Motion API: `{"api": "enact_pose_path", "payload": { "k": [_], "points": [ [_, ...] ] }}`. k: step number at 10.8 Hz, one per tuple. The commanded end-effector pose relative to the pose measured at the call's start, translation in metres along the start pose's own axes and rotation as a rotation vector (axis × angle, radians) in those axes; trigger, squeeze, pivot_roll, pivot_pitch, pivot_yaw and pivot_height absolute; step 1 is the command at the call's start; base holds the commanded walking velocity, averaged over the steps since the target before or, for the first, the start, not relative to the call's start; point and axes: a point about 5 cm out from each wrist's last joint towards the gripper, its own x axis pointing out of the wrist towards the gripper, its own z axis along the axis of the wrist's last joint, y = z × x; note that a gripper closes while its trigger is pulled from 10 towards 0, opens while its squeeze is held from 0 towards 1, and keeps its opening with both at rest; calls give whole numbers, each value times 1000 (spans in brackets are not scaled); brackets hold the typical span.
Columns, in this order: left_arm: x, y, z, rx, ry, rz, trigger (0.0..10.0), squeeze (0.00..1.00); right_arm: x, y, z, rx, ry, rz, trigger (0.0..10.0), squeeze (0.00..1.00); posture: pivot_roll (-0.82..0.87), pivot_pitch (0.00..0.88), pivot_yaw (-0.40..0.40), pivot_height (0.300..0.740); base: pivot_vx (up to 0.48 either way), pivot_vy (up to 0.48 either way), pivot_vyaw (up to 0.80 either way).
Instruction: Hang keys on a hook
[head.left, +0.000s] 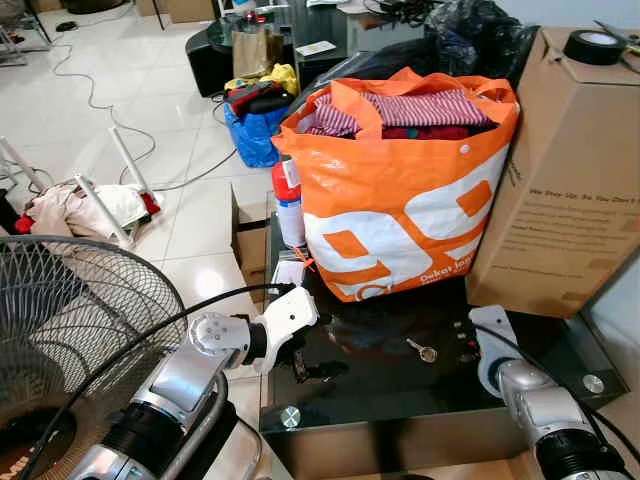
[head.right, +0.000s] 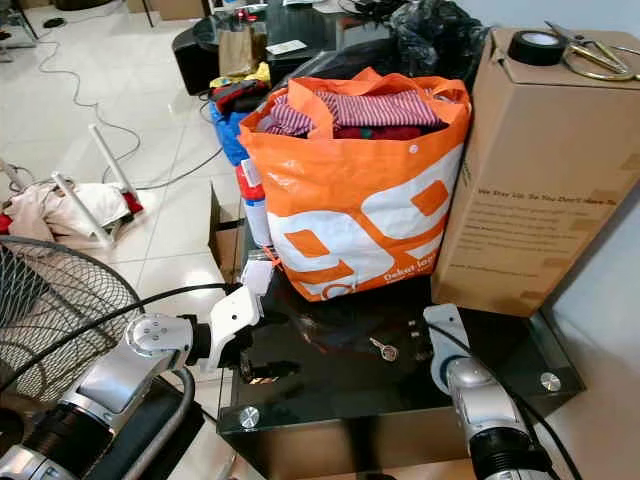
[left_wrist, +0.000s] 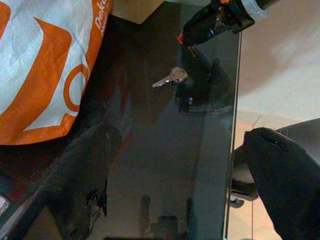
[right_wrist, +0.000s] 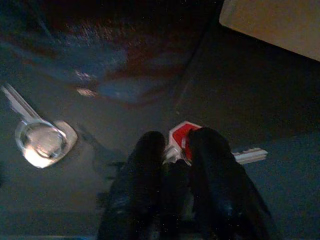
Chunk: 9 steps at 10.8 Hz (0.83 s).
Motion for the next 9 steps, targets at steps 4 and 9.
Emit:
{"api": "enact_pose_path", "payload": {
  "k": [4, 9],
  "points": [
    [-2, 0, -3, 2, 19, 12, 10000, 0, -4, 1, -3, 45, 20, 26, 10000, 0, -173, 0, 79, 740, 0, 0, 0],
    [-3, 2, -4, 5, 23, 12, 10000, 0, -3, 2, 5, 93, -20, -11, 10000, 0, -172, 0, 86, 740, 0, 0, 0]
  ]
}}
